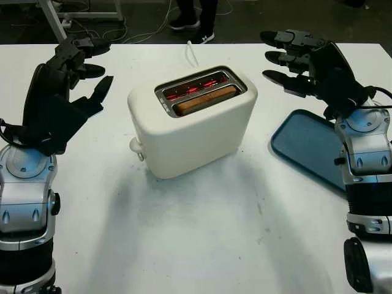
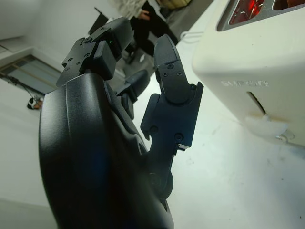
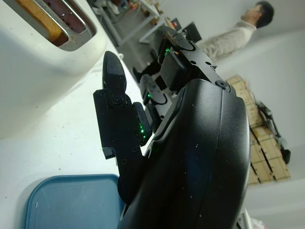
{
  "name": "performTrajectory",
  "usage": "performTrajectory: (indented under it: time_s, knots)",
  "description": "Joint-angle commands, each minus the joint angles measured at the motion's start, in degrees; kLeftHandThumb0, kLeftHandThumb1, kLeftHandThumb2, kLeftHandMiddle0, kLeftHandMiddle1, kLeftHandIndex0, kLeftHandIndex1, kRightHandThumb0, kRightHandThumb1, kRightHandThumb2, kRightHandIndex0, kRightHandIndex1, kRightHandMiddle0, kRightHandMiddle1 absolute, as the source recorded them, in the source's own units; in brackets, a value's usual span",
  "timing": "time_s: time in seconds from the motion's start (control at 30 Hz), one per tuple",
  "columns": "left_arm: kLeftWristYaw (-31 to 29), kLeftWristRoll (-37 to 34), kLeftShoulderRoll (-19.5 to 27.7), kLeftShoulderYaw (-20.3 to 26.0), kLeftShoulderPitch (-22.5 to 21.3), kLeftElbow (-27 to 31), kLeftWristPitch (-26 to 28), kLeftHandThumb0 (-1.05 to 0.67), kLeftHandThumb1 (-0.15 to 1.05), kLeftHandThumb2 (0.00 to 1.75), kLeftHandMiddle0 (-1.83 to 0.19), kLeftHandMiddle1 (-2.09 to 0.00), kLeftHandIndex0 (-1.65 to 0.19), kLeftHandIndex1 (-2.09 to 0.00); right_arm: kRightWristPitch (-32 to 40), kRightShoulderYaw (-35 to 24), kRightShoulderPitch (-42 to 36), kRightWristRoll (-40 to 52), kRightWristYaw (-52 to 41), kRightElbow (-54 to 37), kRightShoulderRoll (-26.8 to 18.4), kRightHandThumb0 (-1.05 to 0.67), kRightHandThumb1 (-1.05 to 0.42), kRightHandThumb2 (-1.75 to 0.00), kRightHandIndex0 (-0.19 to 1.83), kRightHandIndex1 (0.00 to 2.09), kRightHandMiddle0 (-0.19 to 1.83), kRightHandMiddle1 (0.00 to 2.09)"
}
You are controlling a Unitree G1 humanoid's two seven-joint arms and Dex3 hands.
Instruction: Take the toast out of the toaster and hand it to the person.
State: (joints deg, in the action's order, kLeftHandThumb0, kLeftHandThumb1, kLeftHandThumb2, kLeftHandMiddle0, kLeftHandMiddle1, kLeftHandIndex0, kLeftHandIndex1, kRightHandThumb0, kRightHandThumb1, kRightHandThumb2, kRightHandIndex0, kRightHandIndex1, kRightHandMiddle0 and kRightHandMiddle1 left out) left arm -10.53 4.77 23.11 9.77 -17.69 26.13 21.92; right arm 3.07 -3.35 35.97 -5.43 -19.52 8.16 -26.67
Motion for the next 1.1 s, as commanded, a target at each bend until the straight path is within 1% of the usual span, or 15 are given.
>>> performTrajectory:
  time_s: [0.0,0.17,0.3,0.5,0.6,0.73,0.9,1.07]
  knots:
    - [0.3,0.05,0.02,0.16,0.95,-0.23,-0.95,-0.39,0.92,0.53,-0.09,-1.06,-0.2,-0.68,-0.27,-0.33,-0.63,0.62,0.2,-0.4,-0.11,-0.2,-0.92,-0.19,0.58,0.02,0.56,0.01]
    - [0.07,-0.1,0.06,0.29,0.72,-0.07,-1.02,-0.38,0.92,0.53,-0.09,-1.07,-0.2,-0.68,0.64,-0.36,-0.58,1.12,-0.16,-0.96,0.0,-0.16,-0.92,-0.21,0.56,0.0,0.54,0.0]
    - [0.38,-0.04,-0.19,0.24,0.54,0.21,-0.46,-0.38,0.92,0.54,-0.08,-1.07,-0.2,-0.69,-0.73,-0.2,-0.47,0.76,-0.08,-0.16,-0.21,-0.16,-0.92,-0.2,0.57,0.01,0.56,0.01]
    - [0.29,0.06,-0.17,0.22,0.51,0.15,-0.87,-0.37,0.92,0.54,-0.08,-1.07,-0.19,-0.7,-0.06,0.08,-0.4,0.11,0.02,-0.7,-0.52,-0.15,-0.92,-0.19,0.58,0.01,0.56,0.01]
    - [0.18,0.06,-0.08,0.22,0.46,0.06,-0.68,-0.37,0.92,0.54,-0.08,-1.08,-0.19,-0.7,-0.53,0.18,-0.42,-0.32,0.35,-0.4,-0.53,-0.17,-0.92,-0.18,0.59,0.02,0.57,0.01]
    - [0.08,-0.22,-0.1,0.39,0.6,-0.47,-1.74,-0.37,0.92,0.54,-0.08,-1.09,-0.19,-0.71,0.07,0.48,-0.45,-1.59,0.95,-0.68,-0.78,-0.21,-0.92,-0.16,0.63,0.04,0.6,0.03]
    - [0.35,0.8,0.13,-0.08,0.68,-0.15,-1.21,-0.38,0.92,0.55,-0.08,-1.09,-0.19,-0.72,-0.84,0.79,-0.57,-3.16,1.05,-0.59,-1.31,-0.25,-0.92,-0.17,0.7,0.07,0.64,0.04]
    - [0.05,-0.61,-0.54,0.47,0.69,-0.41,-1.7,-0.37,0.92,0.55,-0.07,-1.09,-0.18,-0.72,-1.59,0.93,-0.43,-3.42,0.98,-0.03,-1.64,-0.24,-0.92,-0.18,0.72,0.08,0.65,0.04]
